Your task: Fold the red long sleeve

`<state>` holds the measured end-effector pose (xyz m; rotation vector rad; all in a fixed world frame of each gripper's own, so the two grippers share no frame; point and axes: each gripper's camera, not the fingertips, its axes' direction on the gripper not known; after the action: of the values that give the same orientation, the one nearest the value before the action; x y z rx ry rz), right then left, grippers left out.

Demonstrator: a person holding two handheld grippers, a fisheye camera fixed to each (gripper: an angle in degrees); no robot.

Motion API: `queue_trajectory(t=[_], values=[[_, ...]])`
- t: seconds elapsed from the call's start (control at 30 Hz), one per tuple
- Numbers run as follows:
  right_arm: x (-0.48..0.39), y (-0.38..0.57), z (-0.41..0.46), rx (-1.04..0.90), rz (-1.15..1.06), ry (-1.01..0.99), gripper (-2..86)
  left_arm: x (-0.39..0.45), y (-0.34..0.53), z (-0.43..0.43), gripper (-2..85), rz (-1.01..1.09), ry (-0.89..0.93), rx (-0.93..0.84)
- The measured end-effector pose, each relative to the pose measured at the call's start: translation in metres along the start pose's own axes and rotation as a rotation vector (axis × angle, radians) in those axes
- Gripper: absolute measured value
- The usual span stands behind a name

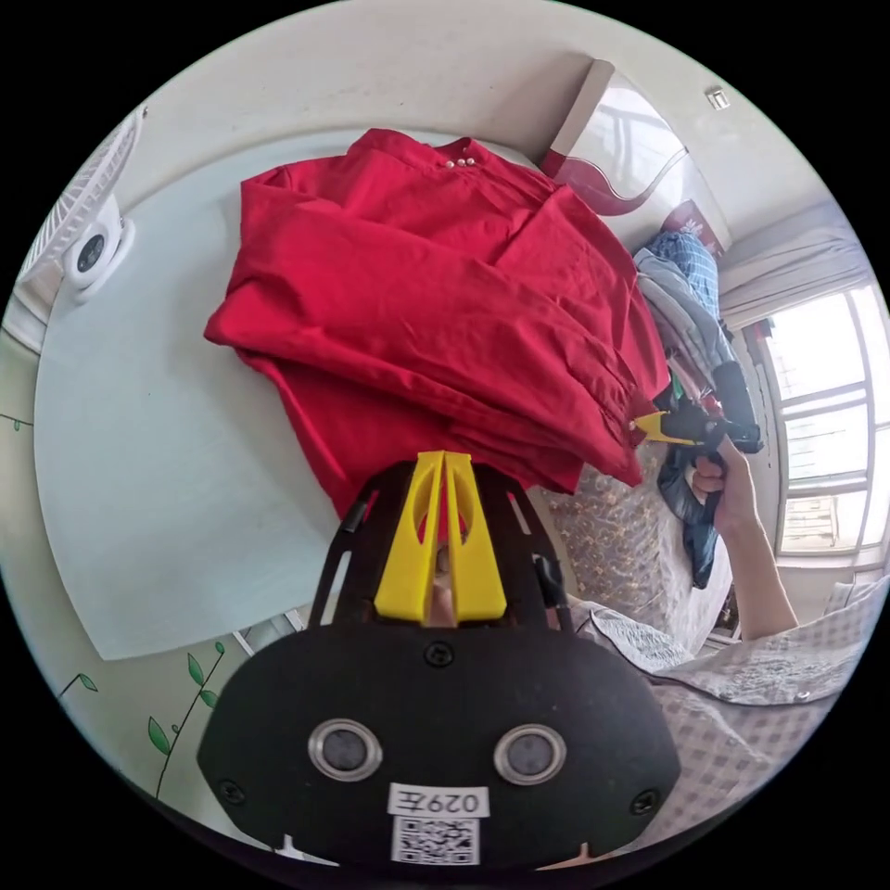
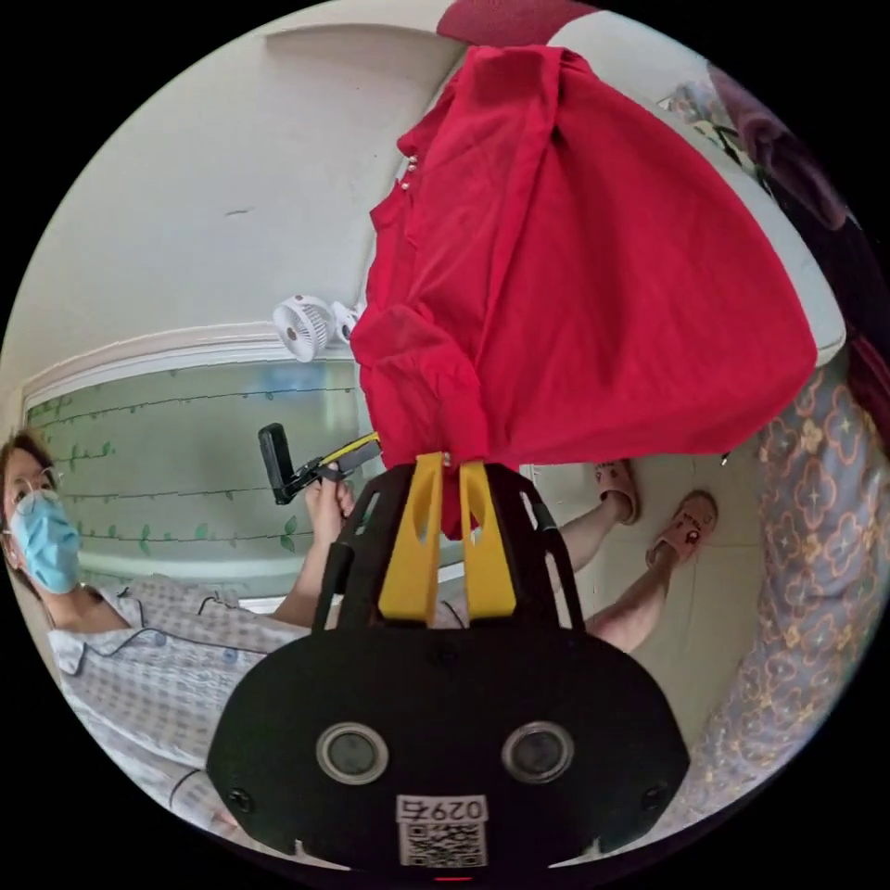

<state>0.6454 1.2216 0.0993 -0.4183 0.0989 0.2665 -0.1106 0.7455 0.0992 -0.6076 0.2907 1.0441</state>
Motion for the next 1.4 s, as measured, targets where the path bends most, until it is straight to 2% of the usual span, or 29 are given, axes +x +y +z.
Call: queue_trajectory(t=[0.07,0.2,0.27,0.33,0.4,0.43,0.5,0.67,0.73,0.93,1.03,1.07,1.13,1.3,1.4], values=[[-0.027,0.002,-0.008,0.008,-0.066,0.071,1.2,0.007,-0.003,-0.001,-1.0,0.01,-0.023,-0.015],[-0.104,0.021,-0.055,0.127,-0.376,0.11,0.6,0.017,-0.005,-0.002,-1.0,0.005,-0.022,-0.022],[-0.107,0.022,-0.068,0.163,-0.294,0.245,0.9,0.018,-0.004,-0.003,-1.0,-0.013,-0.007,-0.017],[-0.069,0.006,-0.058,0.022,-0.11,0.41,2.2,0.021,-0.003,-0.004,-1.0,-0.038,0.012,-0.011],[-0.035,-0.003,-0.043,-0.146,0.004,0.347,4.7,0.023,-0.003,-0.005,-1.0,-0.062,0.026,-0.015],[-0.024,0.0,-0.04,-0.154,0.044,0.268,7.3,0.024,-0.002,-0.008,-1.0,-0.072,0.029,-0.016],[-0.025,0.009,-0.041,-0.117,0.041,0.211,6.8,0.024,-0.001,-0.022,-1.0,-0.088,0.012,0.015],[-0.049,0.024,-0.042,-0.054,0.016,0.342,1.5,0.02,-0.023,-0.074,-1.0,-0.085,-0.062,0.176],[-0.068,0.018,-0.036,-0.039,-0.047,0.368,0.4,0.018,-0.063,-0.087,-1.0,-0.035,-0.077,0.215],[-0.112,-0.025,0.007,-0.081,-0.156,0.44,-0.2,0.011,-0.183,-0.052,-1.0,0.042,-0.204,0.113],[-0.122,-0.046,0.035,-0.112,-0.162,0.526,-0.3,0.005,-0.217,-0.019,-1.0,0.043,-0.197,0.002],[-0.122,-0.05,0.042,-0.121,-0.153,0.557,-0.3,0.006,-0.219,-0.019,-1.0,0.059,-0.189,0.019],[-0.119,-0.062,0.071,-0.183,-0.086,0.69,-0.4,0.011,-0.219,-0.025,-1.0,0.065,-0.305,0.049],[-0.145,-0.075,0.126,-0.158,-0.144,0.769,-0.5,0.024,-0.237,-0.027,-1.0,0.193,-0.599,0.001],[-0.167,-0.1,0.165,-0.135,-0.203,0.891,-0.5,0.006,-0.257,-0.034,-1.0,0.204,-0.665,0.006]])
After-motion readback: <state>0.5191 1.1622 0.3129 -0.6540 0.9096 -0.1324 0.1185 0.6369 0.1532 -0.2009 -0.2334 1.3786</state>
